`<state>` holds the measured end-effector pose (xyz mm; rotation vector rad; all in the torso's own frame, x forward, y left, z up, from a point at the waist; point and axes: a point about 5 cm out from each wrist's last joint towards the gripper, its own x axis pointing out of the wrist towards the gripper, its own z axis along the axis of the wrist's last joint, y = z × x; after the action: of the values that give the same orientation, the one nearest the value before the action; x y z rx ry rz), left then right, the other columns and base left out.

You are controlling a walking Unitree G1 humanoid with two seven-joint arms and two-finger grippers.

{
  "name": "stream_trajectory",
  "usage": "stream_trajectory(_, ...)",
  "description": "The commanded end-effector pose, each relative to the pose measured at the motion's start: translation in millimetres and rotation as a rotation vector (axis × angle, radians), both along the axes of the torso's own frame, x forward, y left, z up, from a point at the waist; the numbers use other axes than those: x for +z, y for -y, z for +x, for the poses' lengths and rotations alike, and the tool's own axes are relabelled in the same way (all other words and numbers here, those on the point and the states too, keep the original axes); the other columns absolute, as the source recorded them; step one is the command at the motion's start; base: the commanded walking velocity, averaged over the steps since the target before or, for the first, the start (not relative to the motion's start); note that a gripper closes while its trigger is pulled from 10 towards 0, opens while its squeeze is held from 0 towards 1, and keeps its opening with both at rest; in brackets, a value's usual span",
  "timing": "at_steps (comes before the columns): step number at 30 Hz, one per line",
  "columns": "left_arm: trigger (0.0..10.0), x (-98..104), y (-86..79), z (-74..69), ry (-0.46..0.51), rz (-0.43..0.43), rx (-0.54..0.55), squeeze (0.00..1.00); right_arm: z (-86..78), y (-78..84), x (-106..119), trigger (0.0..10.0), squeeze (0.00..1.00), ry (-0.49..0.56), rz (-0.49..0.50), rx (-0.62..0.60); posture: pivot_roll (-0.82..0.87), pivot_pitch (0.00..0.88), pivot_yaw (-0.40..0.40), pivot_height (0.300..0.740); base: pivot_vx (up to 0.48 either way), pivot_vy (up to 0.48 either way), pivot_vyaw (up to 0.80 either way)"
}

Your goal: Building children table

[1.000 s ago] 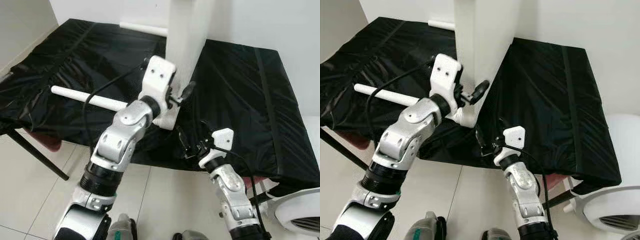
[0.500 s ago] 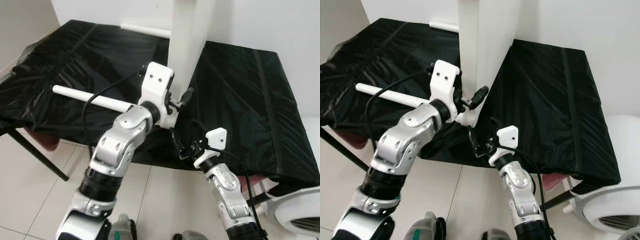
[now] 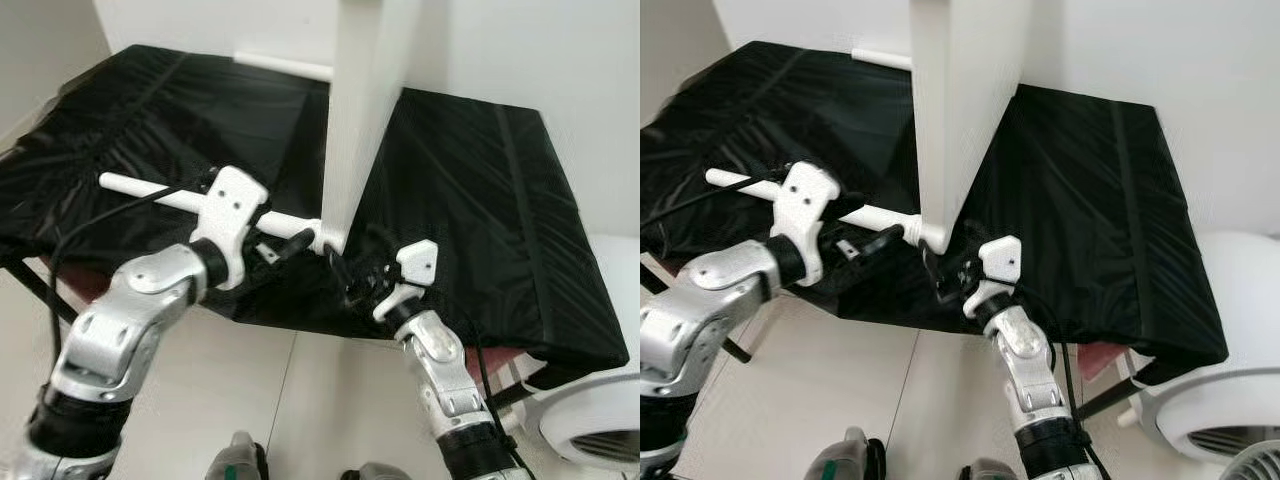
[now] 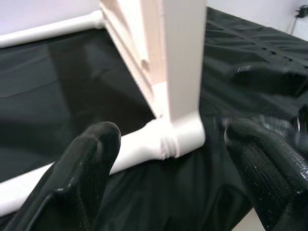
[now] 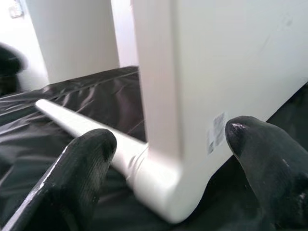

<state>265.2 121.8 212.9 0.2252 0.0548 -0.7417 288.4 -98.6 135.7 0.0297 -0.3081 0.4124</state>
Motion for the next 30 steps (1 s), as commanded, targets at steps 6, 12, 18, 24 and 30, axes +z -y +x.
stream_trajectory(6,10.0,4,-2.6,-14.0,-0.029,0.024,-0.13,0.0,14.4,-3.1,4,10.0,0.0,0.014,0.057,-0.113,0.07,0.032,-0.059,0.74,0.0,0.0,0.0)
stream_trajectory(12,10.0,6,-0.9,-20.2,-0.028,0.022,-0.15,0.0,22.3,-12.4,4,10.0,0.0,-0.001,0.093,-0.127,0.08,0.036,-0.069,0.74,0.0,0.0,0.0)
stream_trajectory(18,10.0,5,4.4,-23.9,-0.036,0.015,-0.169,0.0,28.9,-24.9,5,10.0,0.0,-0.008,0.101,-0.129,0.08,0.036,-0.074,0.74,0.0,0.0,0.0)
stream_trajectory(24,10.0,5,8.1,-26.8,-0.042,0.003,-0.181,0.0,35.1,-26.2,7,10.0,0.0,-0.001,0.11,-0.171,0.08,0.035,-0.083,0.74,0.0,0.0,0.0)
stream_trajectory(30,10.0,1,8.9,-30.2,-0.059,0.005,-0.18,0.0,40.8,-5.1,12,10.0,0.0,0.032,0.123,-0.287,0.08,0.032,-0.086,0.74,0.0,0.0,0.0)
